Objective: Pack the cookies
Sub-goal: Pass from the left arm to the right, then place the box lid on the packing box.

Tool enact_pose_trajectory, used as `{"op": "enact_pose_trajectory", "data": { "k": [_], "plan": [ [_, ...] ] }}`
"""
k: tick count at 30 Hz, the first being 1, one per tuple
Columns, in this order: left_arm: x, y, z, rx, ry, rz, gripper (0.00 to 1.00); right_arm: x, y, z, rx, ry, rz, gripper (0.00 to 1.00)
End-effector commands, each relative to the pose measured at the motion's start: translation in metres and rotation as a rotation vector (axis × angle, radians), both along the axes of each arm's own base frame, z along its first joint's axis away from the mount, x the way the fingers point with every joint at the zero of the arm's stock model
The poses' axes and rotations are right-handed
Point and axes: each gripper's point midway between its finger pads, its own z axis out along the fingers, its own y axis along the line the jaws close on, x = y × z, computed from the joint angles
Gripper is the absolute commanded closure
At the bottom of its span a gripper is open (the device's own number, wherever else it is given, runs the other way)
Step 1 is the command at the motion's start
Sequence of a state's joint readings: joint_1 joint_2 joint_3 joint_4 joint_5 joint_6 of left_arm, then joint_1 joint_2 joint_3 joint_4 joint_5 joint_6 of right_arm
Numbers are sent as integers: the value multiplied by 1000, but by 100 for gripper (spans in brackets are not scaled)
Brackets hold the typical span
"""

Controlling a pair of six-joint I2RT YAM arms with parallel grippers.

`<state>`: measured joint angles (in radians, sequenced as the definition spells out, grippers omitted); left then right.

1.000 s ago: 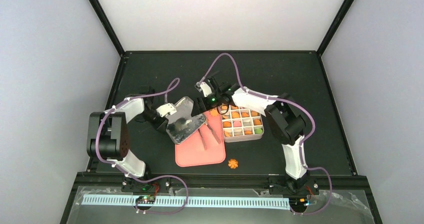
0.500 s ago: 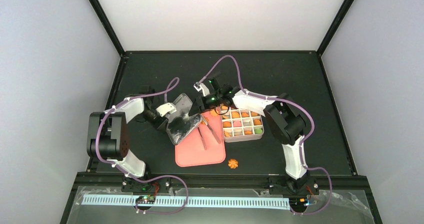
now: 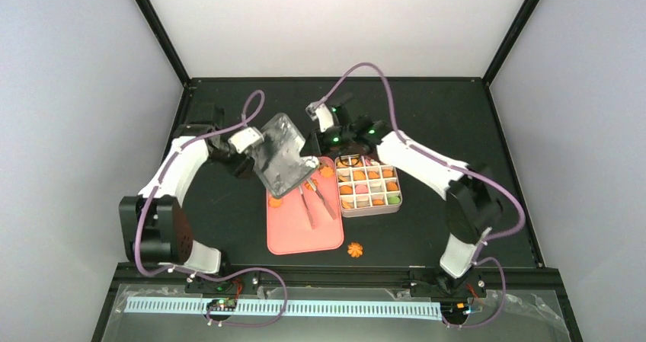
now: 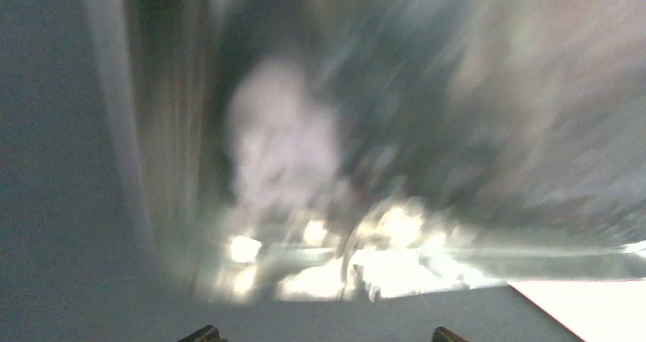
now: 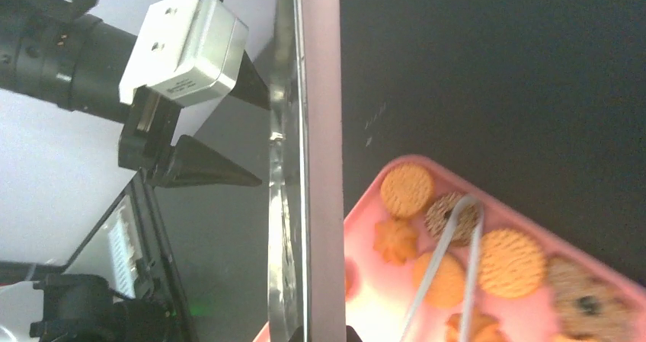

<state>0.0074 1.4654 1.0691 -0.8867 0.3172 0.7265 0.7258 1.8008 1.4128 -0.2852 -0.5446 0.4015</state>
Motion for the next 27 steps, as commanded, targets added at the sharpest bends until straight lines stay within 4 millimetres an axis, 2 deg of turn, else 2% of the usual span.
{"op": "enact_pose_trajectory", "data": {
  "k": [1, 3, 4, 6, 8, 10, 12, 14, 16, 19, 22, 27],
  "plan": [
    [13, 11, 68, 6, -133, 31, 21, 14, -43, 94, -48, -349, -133, 99],
    [21, 20, 98, -16, -209, 64, 2, 14, -74, 120, -104, -467, -222, 99],
    [27, 28, 110, -28, -252, 100, 1, 14, -91, 129, -141, -521, -272, 99],
    [50, 62, 135, 16, -384, 250, 1, 13, -128, 145, -233, -632, -385, 99],
    [58, 91, 148, 54, -467, 342, 1, 8, -162, 154, -317, -705, -475, 99],
    [64, 114, 159, 46, -530, 417, 1, 4, -189, 155, -411, -753, -543, 99],
    [66, 126, 166, -11, -555, 445, 1, 3, -216, 152, -531, -785, -622, 99],
    [65, 129, 167, -73, -535, 442, 1, 5, -241, 145, -664, -806, -709, 99],
    [61, 120, 158, -111, -484, 391, 1, 6, -257, 134, -801, -817, -761, 99],
    [58, 109, 146, -129, -451, 355, 1, 5, -265, 116, -977, -850, -790, 99],
    [51, 97, 141, -138, -470, 339, 1, 3, -259, 91, -1118, -871, -748, 99],
    [39, 73, 151, -167, -557, 262, 1, -6, -223, 48, -1176, -855, -589, 99]
  ]
}}
